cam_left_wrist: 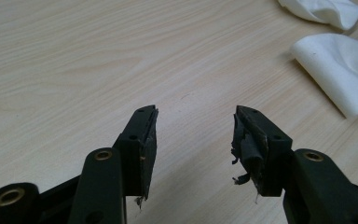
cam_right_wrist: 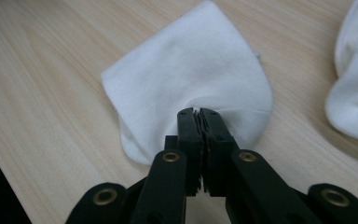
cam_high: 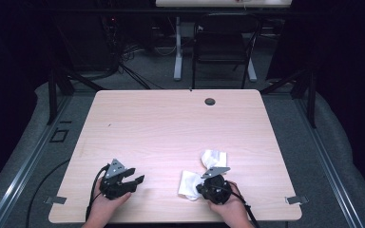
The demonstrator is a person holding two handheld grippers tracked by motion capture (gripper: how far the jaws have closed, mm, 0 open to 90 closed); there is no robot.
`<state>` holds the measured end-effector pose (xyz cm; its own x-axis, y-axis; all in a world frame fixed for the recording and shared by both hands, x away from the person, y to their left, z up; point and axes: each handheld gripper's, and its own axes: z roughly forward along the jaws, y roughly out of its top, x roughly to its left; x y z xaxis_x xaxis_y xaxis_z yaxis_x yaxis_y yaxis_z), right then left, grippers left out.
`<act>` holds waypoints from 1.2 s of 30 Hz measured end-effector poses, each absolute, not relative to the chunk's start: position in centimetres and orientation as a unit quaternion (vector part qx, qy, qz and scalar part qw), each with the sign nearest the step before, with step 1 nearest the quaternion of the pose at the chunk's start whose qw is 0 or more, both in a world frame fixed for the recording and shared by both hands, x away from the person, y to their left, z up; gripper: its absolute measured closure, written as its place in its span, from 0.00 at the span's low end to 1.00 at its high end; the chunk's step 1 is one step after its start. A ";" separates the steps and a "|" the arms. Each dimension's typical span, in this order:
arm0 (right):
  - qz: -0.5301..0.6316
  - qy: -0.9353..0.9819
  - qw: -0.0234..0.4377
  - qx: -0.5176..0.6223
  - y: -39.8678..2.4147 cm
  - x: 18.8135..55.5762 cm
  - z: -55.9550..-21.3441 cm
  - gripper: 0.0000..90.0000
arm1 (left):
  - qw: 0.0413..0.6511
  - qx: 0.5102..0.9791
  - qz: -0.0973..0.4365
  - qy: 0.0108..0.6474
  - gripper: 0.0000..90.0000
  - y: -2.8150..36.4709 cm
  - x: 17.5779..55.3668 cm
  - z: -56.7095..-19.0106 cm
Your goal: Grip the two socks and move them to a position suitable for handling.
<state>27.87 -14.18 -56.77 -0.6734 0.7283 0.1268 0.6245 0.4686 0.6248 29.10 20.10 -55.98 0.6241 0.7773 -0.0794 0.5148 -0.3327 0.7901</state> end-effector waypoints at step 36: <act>0.381 0.778 0.126 0.484 -15.4 27.8 -56.1 0.80 | 0.417 0.800 0.155 0.403 0.55 20.3 29.3 -56.0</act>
